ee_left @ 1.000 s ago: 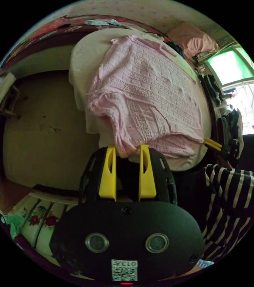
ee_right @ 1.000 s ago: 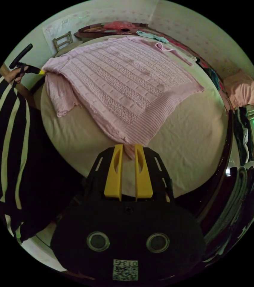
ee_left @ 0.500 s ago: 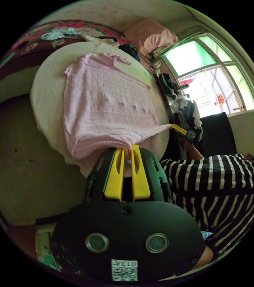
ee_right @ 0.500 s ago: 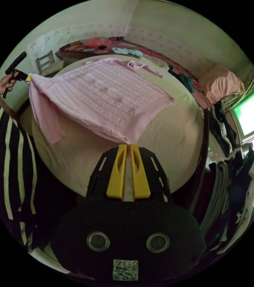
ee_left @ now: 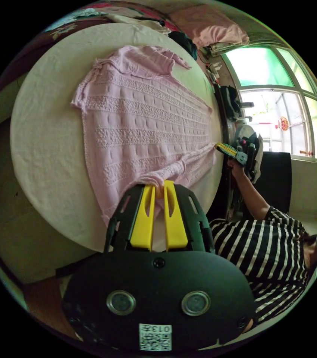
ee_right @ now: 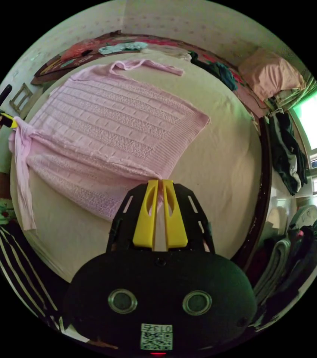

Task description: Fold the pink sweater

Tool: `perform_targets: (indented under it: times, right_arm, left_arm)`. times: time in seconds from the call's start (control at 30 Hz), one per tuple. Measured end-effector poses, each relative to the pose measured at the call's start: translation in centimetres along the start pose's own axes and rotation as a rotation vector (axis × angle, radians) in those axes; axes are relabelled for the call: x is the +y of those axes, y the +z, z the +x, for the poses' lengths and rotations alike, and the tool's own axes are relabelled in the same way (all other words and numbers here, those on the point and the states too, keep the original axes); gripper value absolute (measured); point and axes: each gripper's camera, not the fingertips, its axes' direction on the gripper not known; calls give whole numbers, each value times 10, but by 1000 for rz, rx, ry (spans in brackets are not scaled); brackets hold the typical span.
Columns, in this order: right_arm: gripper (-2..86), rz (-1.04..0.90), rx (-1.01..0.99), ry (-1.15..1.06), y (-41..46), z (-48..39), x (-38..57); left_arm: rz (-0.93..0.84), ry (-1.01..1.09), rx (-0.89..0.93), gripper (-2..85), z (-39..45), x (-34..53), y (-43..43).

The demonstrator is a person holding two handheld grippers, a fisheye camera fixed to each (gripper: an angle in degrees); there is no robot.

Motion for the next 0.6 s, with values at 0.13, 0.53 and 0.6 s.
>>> perform_targets:
  times: [0.13, 0.53, 0.6]
  right_arm:
    - [18, -22, 10, 13, 0, 10, -15]
    - [50, -37, -49, 147, -6, 55, 2]
    - [61, 11, -85, 214, -18, 68, 20]
  left_arm:
    - [-36, 44, 17, 35, 0, -18, -6]
    - [-119, 31, -63, 103, -17, -44, -4]
    - [-26, 18, -88, 108, -18, -10, -21]
